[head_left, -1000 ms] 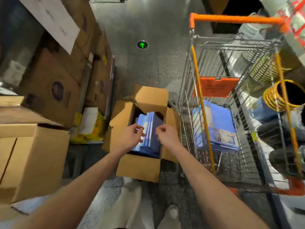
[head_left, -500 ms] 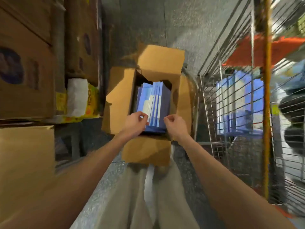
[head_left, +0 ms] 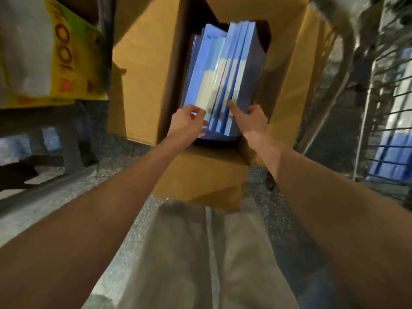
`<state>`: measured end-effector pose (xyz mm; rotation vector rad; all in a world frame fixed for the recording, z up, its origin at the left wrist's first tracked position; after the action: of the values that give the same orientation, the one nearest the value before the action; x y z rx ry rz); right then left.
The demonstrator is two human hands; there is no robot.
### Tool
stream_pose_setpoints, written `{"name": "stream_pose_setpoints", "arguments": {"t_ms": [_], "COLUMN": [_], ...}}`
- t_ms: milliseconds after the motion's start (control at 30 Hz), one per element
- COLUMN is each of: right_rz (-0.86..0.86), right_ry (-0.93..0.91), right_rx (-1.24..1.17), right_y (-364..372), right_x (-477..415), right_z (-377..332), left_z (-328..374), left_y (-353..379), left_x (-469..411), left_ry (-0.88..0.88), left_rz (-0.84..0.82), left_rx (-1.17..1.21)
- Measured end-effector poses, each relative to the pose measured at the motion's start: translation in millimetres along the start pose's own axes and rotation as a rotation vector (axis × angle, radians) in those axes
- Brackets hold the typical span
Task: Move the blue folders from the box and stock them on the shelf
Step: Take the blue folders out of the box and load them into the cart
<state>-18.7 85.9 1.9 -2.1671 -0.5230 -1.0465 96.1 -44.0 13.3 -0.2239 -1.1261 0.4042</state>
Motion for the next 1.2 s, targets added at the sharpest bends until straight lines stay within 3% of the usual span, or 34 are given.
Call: {"name": "stream_pose_setpoints", "arguments": {"t_ms": [367,533,633,800,1200], "right_rz": [0.018,0.139,0.183,0.09,0.008], "right_ry": [-0.111,-0.257,-0.242,-0.158,-0.247], "right_rx": [-0.062,-0.007,0.068,0.189,0.121], "right_y": [31.7,14.0,4.7,1.8,-58.0], "right_x": [-91.2,-80.3,-76.1,-79.2,9.7], "right_z": [31.3,39.4,39.5,35.1,-21.1], "left_z": [-32.8,-35.7,-33.6,-26.0,38.7], "left_y": [28.3,27.9,25.0,21.6,-28.3], "left_x": [-70.9,-62.5,-57.4,-53.0,20.7], "left_ry": [0.016,0.006,0.022,0.036,0.129], "left_rz": [0.03,0.012,0.005,0.006,0.011], "left_rx": [-0.069,-0.101,-0.118,-0.128,-0.21]}}
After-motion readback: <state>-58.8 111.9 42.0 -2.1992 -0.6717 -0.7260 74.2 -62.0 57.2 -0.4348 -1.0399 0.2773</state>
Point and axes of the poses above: each hand's wrist, its own x-axis away from the middle knuckle, its own y-axis out of the palm, z = x × y, the point moved 1 cm from there along -x, towards the middle knuckle, and after that the axes turned 14 degrees about -x, right-handed, at the moved point
